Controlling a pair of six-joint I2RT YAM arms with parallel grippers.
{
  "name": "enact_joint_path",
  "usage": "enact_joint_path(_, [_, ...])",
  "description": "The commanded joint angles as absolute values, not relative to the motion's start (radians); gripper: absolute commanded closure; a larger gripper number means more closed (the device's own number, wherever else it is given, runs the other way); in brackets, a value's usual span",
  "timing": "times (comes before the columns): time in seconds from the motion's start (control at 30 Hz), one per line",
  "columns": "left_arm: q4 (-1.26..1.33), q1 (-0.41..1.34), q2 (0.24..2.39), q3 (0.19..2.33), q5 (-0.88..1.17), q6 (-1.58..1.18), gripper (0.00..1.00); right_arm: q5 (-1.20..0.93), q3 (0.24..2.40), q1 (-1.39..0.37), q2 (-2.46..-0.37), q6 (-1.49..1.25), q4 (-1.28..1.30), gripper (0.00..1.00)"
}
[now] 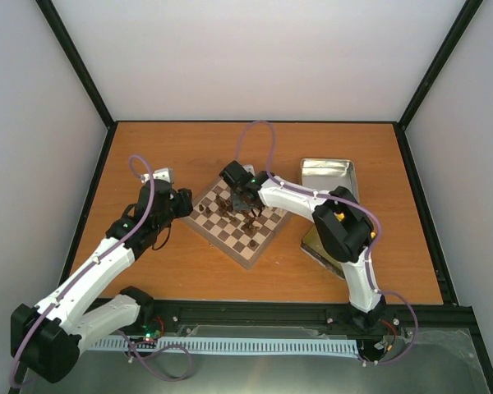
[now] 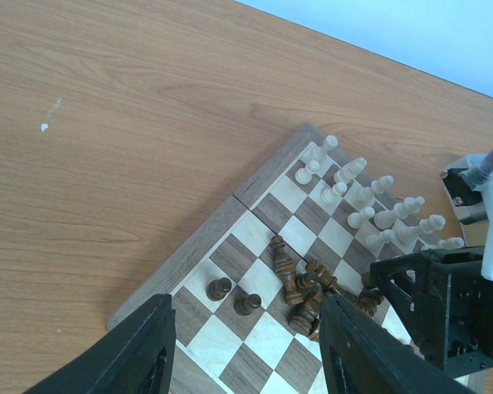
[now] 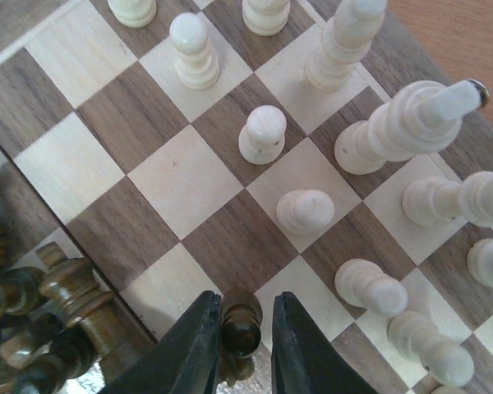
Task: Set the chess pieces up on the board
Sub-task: Pick up the chess piece from the chessboard.
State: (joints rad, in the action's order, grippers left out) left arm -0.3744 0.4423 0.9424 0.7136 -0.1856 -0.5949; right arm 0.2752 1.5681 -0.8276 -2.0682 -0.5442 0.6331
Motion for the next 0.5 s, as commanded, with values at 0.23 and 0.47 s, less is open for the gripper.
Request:
enact_joint_path(0.23, [-0.397,0.436,0.911,0.761,-0.193,-0.570,0.51,0.262,1.609,-0.818,-2.072,-0.529,0.640,0.92])
enact_joint_path(0.47, [-0.427,0.436,0.846,0.797,-0.241,-0.545,0.51,0.201,1.544,-0.829,-1.913,-0.525,0.581,0.92])
